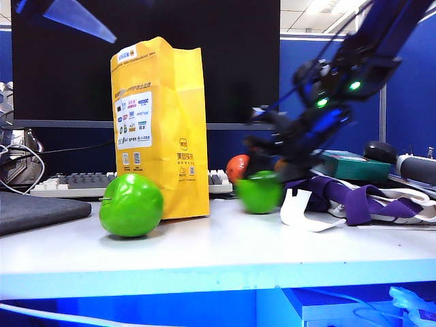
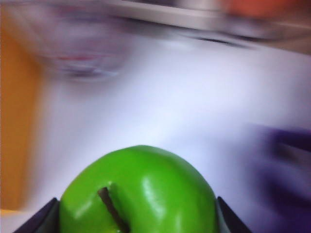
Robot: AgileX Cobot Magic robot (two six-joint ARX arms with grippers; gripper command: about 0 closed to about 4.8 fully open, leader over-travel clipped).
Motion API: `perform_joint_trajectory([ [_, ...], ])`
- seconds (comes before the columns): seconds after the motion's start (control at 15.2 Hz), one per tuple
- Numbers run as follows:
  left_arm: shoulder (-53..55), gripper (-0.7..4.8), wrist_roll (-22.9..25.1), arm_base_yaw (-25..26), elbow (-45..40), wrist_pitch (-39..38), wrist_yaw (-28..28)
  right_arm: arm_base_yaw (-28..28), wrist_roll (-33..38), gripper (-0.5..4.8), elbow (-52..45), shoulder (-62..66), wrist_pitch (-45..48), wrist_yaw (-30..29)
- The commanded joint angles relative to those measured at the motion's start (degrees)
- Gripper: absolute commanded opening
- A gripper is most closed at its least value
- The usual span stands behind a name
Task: Pick up the green apple and throw it into the yellow paper bag.
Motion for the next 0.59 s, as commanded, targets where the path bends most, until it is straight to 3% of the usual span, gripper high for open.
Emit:
perform_joint_trajectory([
  [0.07, -0.2, 4.79, 2.4, 0.0, 4.0, 0.9, -3.8, -1.9, 0.2, 1.03, 7.5, -4.2, -5.6, 0.0],
  [0.39, -0.3, 4.79, 6.8, 0.0, 8.2, 0.0, -13.5, -1.3, 4.4, 1.03, 24.2, -9.8, -14.2, -9.3],
  [0.59, -0.3, 4.79, 7.9, 0.0, 8.2, -0.1, -16.5, 2.6, 4.7, 1.06, 35.9, -9.9, -24.5, -17.3],
])
